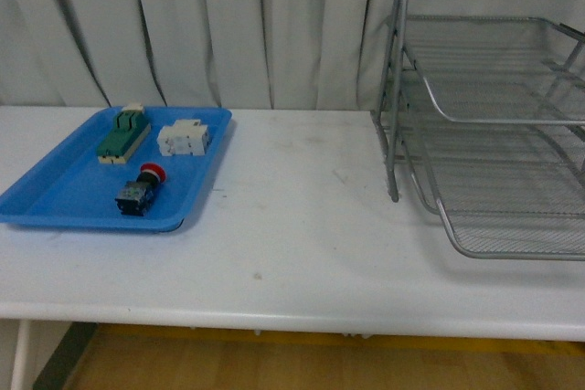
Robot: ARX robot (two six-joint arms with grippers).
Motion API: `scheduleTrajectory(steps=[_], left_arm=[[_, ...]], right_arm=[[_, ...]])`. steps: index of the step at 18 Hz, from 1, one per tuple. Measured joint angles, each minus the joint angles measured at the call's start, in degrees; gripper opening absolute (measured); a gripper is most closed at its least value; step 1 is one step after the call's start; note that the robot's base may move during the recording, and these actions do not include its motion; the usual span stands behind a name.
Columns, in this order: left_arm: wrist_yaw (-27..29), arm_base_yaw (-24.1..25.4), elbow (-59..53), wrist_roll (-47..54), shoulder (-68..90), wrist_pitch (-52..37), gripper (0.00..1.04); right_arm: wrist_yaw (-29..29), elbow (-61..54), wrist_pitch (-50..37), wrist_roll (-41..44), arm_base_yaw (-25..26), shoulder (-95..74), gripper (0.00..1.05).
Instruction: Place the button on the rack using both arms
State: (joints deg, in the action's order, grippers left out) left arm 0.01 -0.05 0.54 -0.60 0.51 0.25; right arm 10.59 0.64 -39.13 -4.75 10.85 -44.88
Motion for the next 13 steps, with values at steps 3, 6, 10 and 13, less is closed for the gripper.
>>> scheduleTrajectory(steps=[3, 6, 10, 13], left_arm=[[0.0, 0.0, 0.0, 0.0, 0.0, 0.0, 0.98], [0.0, 0.0, 0.0, 0.0, 0.0, 0.0, 0.98], [0.0, 0.0, 0.0, 0.0, 0.0, 0.0, 0.98], [0.0, 0.0, 0.0, 0.0, 0.0, 0.0, 0.98]], right_arm=[[-2.4, 0.0, 9.6, 3.5, -3.1, 14.7, 0.02], [-9.6, 0.0, 16.2, 4.4, -10.6, 22.3, 0.02], [-10.6, 0.0, 22.6, 4.6, -10.8, 28.6, 0.02], [-10.6, 0.0, 24.1, 4.6, -10.8, 30.0, 0.02]])
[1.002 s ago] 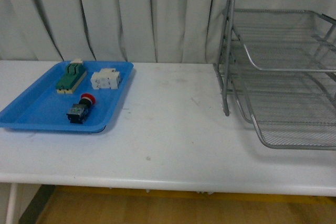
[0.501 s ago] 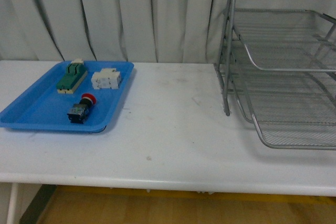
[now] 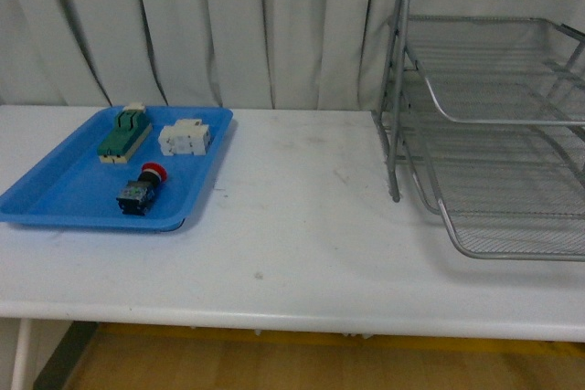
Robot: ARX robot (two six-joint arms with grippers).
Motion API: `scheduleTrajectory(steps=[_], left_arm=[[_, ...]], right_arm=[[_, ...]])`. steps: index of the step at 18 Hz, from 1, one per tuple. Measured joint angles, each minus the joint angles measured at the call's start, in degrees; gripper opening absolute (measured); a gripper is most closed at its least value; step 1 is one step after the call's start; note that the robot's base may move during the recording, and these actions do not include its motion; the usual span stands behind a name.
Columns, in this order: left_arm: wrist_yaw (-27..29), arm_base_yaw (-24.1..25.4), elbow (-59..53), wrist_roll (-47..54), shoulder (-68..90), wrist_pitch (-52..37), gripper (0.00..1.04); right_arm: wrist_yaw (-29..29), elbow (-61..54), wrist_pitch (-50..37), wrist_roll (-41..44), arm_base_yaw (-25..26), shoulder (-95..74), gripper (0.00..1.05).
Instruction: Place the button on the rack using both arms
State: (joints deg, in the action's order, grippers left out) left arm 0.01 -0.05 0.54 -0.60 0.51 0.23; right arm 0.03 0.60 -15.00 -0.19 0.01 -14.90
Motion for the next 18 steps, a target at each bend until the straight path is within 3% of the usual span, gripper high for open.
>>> scheduleTrajectory(steps=[7, 9, 13, 18], left_arm=[[0.0, 0.0, 0.0, 0.0, 0.0, 0.0, 0.98], [0.0, 0.0, 0.0, 0.0, 0.0, 0.0, 0.98], [0.0, 0.0, 0.0, 0.0, 0.0, 0.0, 0.98], [0.0, 0.0, 0.0, 0.0, 0.0, 0.0, 0.98]], right_arm=[[0.0, 0.0, 4.8, 0.0, 0.0, 4.7, 0.02], [0.0, 0.0, 15.4, 0.0, 0.0, 14.0, 0.02], [0.0, 0.0, 15.3, 0.1, 0.0, 14.7, 0.04], [0.0, 0.0, 15.2, 0.1, 0.0, 14.7, 0.68]])
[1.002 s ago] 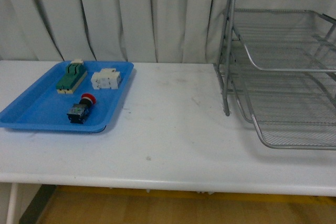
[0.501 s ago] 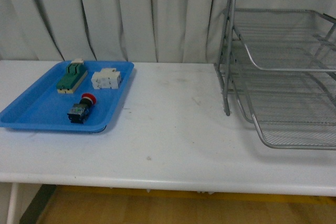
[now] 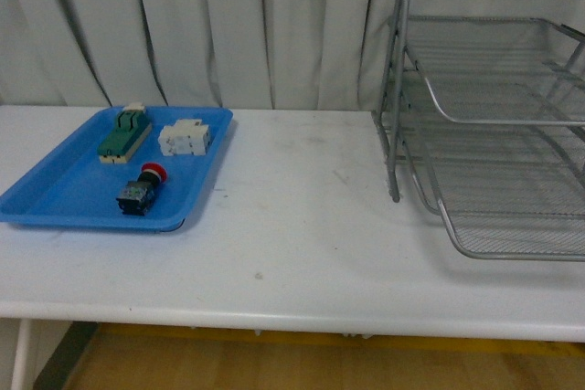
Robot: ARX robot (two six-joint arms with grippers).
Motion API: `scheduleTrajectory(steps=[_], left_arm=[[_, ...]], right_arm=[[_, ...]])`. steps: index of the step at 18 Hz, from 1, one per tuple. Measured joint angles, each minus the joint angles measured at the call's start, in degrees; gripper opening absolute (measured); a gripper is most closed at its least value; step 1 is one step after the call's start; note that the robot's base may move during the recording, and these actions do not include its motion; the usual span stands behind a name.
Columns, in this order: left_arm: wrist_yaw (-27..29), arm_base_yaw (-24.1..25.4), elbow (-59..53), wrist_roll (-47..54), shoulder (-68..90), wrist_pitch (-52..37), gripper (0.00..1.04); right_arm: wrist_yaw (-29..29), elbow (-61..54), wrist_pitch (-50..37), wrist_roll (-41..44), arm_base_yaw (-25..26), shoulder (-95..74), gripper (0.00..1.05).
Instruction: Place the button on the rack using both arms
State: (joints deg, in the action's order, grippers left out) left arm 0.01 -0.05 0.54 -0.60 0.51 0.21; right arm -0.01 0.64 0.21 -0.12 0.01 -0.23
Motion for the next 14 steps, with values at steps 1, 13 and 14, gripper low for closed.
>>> scheduleTrajectory(steps=[1, 13, 14], left_arm=[[0.0, 0.0, 0.0, 0.0, 0.0, 0.0, 0.98], [-7.5, -3.2, 54.6, 5.8, 111.5, -22.8, 0.98], [-7.4, -3.1, 55.4, 6.1, 112.1, -22.4, 0.98]], right_arm=[[0.0, 0.0, 0.0, 0.0, 0.0, 0.0, 0.81], [0.0, 0.0, 0.0, 0.0, 0.0, 0.0, 0.98], [0.0, 0.0, 0.0, 0.0, 0.0, 0.0, 0.98]])
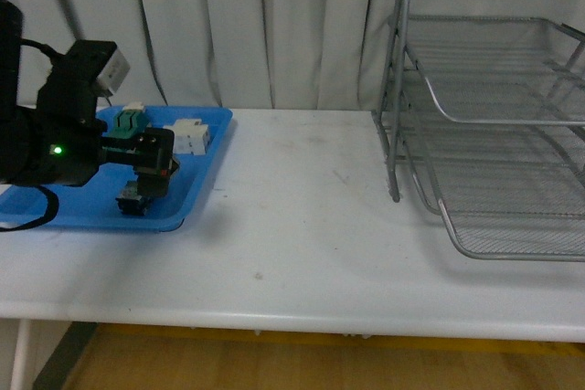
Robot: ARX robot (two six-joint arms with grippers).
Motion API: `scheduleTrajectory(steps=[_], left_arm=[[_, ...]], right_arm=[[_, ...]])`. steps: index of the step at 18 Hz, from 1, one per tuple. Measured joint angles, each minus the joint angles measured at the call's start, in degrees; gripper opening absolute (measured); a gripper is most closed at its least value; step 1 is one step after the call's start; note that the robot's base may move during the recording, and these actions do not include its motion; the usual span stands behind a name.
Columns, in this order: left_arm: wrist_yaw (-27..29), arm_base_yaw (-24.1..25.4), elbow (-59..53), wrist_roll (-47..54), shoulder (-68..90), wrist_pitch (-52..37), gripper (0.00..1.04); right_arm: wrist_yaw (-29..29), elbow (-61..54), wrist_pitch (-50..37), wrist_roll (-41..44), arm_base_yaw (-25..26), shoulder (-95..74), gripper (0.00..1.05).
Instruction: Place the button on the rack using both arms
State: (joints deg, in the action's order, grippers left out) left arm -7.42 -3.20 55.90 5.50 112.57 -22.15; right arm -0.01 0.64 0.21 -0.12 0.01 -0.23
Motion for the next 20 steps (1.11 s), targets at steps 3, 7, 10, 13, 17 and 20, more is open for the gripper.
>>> scheduleTrajectory(steps=[3, 7, 10, 13, 17, 20], left_arm=[[1.4, 1.0, 7.1, 3.7, 5.1, 3.6, 0.98], [4.1, 4.1, 17.8, 6.8, 12.9, 9.4, 0.98], [-0.3, 6.2, 22.6, 3.9, 16.7, 16.1, 0.98], [-0.4, 6.2, 23.9, 3.7, 18.9, 16.6, 0.98], [0.2, 5.8, 24.8, 4.0, 21.5, 17.9, 0.98], [0.7, 5.7, 25.6, 4.5, 22.8, 18.0, 0.98]], right_arm=[[0.0, 0.0, 0.0, 0.0, 0.0, 0.0, 0.98], [0.0, 0.0, 0.0, 0.0, 0.0, 0.0, 0.98], [0.0, 0.0, 0.0, 0.0, 0.0, 0.0, 0.98], [0.0, 0.0, 0.0, 0.0, 0.0, 0.0, 0.98], [0.0, 0.0, 0.0, 0.0, 0.0, 0.0, 0.98], [0.0, 0.0, 0.0, 0.0, 0.0, 0.0, 0.98]])
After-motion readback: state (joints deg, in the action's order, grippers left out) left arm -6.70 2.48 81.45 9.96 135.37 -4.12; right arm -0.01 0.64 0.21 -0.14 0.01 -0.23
